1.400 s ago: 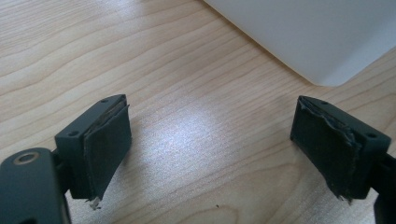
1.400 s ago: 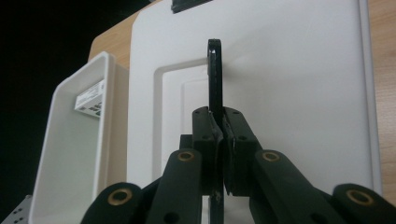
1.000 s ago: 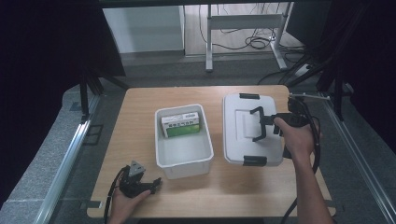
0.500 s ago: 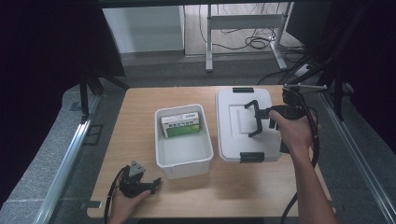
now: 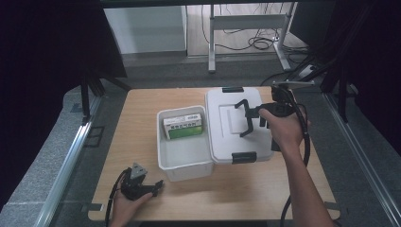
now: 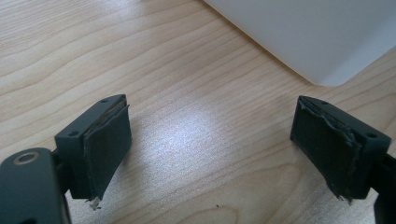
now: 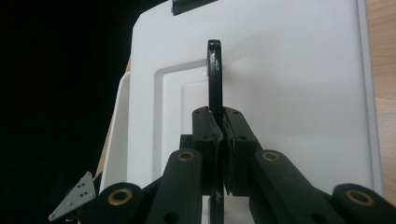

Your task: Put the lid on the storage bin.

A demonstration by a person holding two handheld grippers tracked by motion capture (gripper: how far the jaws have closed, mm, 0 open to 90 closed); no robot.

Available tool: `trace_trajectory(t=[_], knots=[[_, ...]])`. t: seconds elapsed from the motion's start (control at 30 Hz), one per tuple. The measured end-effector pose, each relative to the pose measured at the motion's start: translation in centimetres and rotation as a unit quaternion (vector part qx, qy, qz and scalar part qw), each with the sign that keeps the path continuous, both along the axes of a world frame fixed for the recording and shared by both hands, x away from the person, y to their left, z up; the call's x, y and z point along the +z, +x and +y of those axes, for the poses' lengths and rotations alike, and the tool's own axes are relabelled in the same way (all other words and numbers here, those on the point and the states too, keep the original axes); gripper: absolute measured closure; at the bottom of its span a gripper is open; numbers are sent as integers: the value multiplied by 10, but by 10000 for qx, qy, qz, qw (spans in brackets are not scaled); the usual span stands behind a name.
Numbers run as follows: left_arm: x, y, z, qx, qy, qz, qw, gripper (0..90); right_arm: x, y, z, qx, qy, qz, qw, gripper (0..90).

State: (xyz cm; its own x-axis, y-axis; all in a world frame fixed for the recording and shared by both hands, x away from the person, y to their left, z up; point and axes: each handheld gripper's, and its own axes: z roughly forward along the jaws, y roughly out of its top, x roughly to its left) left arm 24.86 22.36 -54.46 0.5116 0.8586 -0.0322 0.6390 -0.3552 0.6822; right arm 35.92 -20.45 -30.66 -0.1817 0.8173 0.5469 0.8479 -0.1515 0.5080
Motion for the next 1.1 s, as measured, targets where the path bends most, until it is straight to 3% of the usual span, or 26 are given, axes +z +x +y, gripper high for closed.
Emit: trace_trajectory(t=[1.1], knots=[[0, 0, 0, 3, 2, -2, 10000, 122, -2, 14, 51, 349, -277, 264, 9987, 850]])
